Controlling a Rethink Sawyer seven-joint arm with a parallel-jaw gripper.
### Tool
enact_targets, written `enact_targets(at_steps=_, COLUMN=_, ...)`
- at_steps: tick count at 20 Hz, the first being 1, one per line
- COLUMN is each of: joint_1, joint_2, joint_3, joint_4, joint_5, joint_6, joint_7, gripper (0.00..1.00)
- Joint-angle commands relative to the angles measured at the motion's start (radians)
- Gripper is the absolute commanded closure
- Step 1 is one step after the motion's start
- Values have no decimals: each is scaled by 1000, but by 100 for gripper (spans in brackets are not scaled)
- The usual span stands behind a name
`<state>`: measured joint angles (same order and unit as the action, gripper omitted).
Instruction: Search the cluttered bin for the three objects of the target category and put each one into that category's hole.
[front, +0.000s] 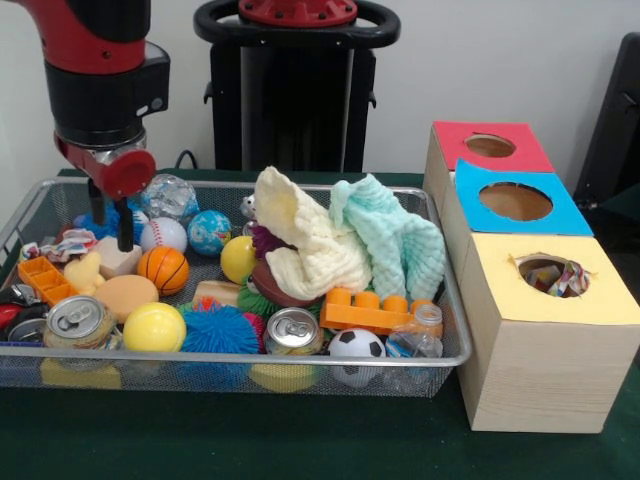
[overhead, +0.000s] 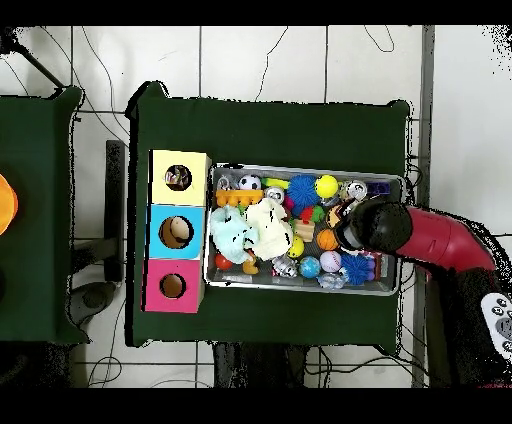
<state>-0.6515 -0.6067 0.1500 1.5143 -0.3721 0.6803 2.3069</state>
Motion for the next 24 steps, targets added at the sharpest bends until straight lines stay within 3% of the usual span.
enact_targets(at_steps=1, joint_1=-45, joint_2=30, joint_3=67, joint_4=-19, joint_5=-44, joint_6=16, joint_7=-170, gripper=0)
enact_targets(at_steps=13, joint_1=-67, joint_2=82, joint_3=94, joint_4=-84, joint_5=-64, joint_6=3, joint_7=-190, gripper=0)
enact_targets(at_steps=24, joint_1=-52, joint_2=149, joint_3=81, joint_4=-84, joint_5=-81, joint_6=-84, joint_7=-136, gripper=0)
